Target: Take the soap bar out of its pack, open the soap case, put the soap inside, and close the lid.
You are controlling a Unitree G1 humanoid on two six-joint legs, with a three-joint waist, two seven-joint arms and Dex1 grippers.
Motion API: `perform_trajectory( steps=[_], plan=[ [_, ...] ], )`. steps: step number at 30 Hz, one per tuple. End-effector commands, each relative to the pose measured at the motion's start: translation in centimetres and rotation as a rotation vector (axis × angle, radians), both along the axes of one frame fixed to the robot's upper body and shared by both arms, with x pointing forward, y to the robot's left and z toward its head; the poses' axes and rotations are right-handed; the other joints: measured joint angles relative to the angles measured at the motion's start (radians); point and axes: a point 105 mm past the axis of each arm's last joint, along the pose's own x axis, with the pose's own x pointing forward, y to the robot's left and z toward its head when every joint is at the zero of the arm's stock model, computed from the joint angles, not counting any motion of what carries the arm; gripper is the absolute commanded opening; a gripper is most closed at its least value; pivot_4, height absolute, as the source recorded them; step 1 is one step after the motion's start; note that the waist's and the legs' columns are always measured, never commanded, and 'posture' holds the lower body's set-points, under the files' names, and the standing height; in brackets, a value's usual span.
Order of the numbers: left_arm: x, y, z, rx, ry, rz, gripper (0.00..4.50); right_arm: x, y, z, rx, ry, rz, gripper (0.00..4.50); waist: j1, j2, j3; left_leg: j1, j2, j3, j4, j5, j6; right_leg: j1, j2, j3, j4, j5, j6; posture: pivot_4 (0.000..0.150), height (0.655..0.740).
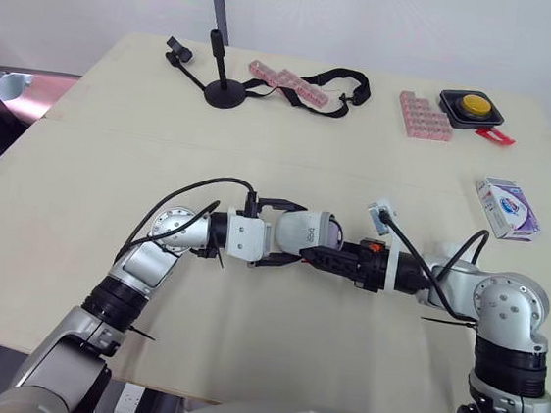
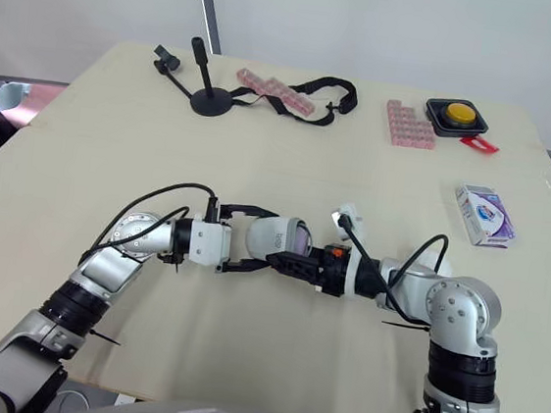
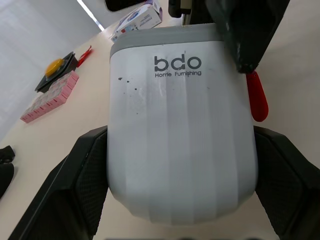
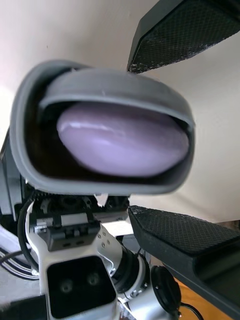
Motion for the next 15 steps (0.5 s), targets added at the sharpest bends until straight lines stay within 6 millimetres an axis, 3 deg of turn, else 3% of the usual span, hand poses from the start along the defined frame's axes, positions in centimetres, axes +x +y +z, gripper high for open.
perform_trajectory(
  steps=[1, 11, 15],
  plan=[
    [-0.24, -0.30, 1.64, -0.041, -0.043, -0.023, 3.47, 0.18, 0.16, 0.92, 0.017, -0.038, 0.008, 4.45, 0.000, 0.000, 0.000, 0.000, 0.000, 0.000, 0.000, 0.000, 0.000, 0.000, 0.000, 0.000, 0.000, 0.000, 0.000, 0.150, 0.7143],
    [-0.06, -0.41, 1.74, -0.041, -0.046, -0.017, 3.47, 0.14, 0.28, 0.84, 0.029, -0.022, 0.013, 4.45, 0.000, 0.000, 0.000, 0.000, 0.000, 0.000, 0.000, 0.000, 0.000, 0.000, 0.000, 0.000, 0.000, 0.000, 0.000, 0.150, 0.7143],
    [-0.43, -0.70, 1.72, -0.041, -0.046, -0.036, 3.47, 0.21, 0.68, 0.87, 0.047, -0.011, 0.016, 3.28, 0.000, 0.000, 0.000, 0.000, 0.000, 0.000, 0.000, 0.000, 0.000, 0.000, 0.000, 0.000, 0.000, 0.000, 0.000, 0.150, 0.7143]
  ],
)
